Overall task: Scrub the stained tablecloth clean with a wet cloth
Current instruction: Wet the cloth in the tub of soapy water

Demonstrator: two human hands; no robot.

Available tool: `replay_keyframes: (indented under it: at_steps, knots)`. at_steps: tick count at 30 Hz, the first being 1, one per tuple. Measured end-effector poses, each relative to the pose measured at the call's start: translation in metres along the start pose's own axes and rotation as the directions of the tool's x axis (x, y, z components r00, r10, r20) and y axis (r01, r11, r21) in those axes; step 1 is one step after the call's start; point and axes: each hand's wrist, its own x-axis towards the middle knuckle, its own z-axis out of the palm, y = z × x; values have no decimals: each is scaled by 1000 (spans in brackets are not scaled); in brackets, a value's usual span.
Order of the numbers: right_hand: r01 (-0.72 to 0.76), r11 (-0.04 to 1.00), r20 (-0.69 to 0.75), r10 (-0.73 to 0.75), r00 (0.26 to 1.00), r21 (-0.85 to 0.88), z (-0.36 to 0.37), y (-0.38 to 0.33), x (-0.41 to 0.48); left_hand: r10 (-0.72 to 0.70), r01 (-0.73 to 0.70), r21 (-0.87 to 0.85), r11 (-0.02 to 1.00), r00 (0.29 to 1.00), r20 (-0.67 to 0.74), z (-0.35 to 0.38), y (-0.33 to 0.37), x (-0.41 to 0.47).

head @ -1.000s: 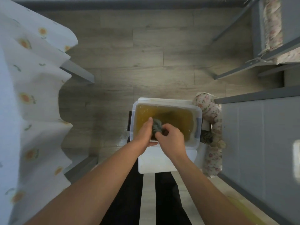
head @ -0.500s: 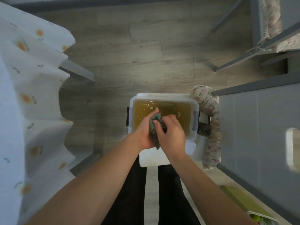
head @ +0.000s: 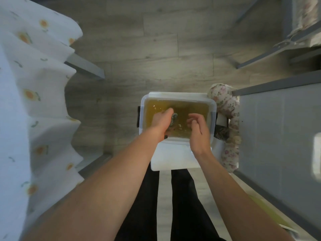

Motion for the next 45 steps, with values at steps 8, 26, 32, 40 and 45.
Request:
replay_keyframes:
  at_steps: [8, 26, 32, 40, 45]
  knots:
    - [-340, 933, 58, 335, 940, 122, 5, -12, 0, 259, -234, 214, 948, 961, -95, 16, 18, -18]
    - [-513, 754, 483, 298, 823, 409, -36, -125, -54, 524, -525, 632, 570, 825, 212, -18, 29, -176]
    - [-526, 772, 630, 217, 746, 357, -23, -170, -87, 651, -477, 604, 638, 754, -92, -61, 24, -219]
    - [-415, 871, 743, 90, 663, 264, 38, -204, -141, 613, -412, 514, 752, 723, -318, -152, -19, -268]
    - [-286, 931, 756, 16, 654, 227, 108, -234, -202, 566, -408, 395, 823, 646, -512, -241, -70, -309]
